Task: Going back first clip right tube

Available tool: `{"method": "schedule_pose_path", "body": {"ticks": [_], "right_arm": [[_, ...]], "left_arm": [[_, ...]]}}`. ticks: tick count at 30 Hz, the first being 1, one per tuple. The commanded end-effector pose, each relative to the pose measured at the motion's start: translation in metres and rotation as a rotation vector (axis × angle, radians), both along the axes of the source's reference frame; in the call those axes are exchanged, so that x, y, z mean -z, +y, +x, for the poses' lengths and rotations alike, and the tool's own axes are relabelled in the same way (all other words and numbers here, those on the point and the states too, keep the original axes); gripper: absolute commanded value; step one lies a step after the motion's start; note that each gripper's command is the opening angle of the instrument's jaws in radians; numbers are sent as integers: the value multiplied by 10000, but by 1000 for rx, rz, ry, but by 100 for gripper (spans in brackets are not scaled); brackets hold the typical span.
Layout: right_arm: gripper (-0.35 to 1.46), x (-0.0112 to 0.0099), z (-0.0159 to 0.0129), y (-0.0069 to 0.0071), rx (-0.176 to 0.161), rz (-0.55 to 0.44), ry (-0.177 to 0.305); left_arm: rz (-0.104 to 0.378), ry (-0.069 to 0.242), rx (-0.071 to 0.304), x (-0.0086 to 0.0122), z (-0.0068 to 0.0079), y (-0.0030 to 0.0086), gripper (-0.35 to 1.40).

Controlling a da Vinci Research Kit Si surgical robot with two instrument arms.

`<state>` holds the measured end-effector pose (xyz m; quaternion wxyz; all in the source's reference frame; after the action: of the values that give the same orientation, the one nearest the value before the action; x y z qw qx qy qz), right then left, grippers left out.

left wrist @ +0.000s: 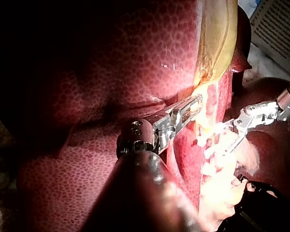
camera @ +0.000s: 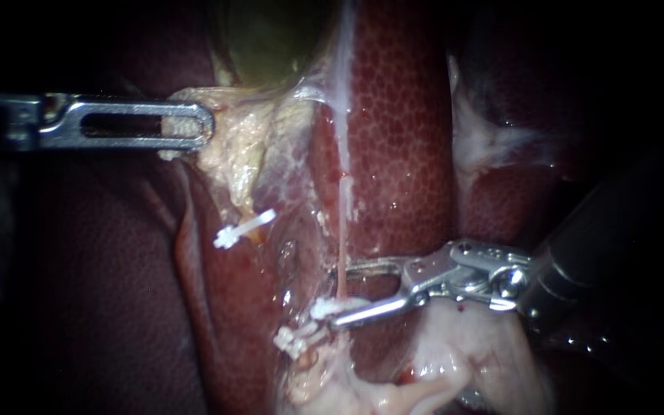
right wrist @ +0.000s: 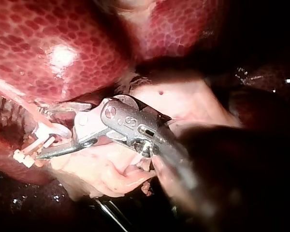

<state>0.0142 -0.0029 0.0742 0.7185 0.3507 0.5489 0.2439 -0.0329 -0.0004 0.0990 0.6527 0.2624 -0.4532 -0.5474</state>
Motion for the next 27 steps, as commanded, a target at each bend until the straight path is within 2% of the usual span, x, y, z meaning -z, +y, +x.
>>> {"method": "schedule_pose_path", "body": {"ticks": [1, 7, 14, 20, 27], "right_arm": [[60, 1, -3, 1, 3, 3, 2], [60, 13, -25, 7, 14, -17, 16], [60, 58, -64, 33, -22, -139, 17], [60, 98, -85, 54, -45, -213, 8], [60, 132, -91, 62, -32, -247, 45]], "left_arm": [[0, 0, 0, 0, 0, 0, -35], [0, 0, 0, 0, 0, 0, -35], [0, 0, 0, 0, 0, 0, -35], [0, 0, 0, 0, 0, 0, -35], [0, 0, 0, -1, -1, 0, -35]]}}
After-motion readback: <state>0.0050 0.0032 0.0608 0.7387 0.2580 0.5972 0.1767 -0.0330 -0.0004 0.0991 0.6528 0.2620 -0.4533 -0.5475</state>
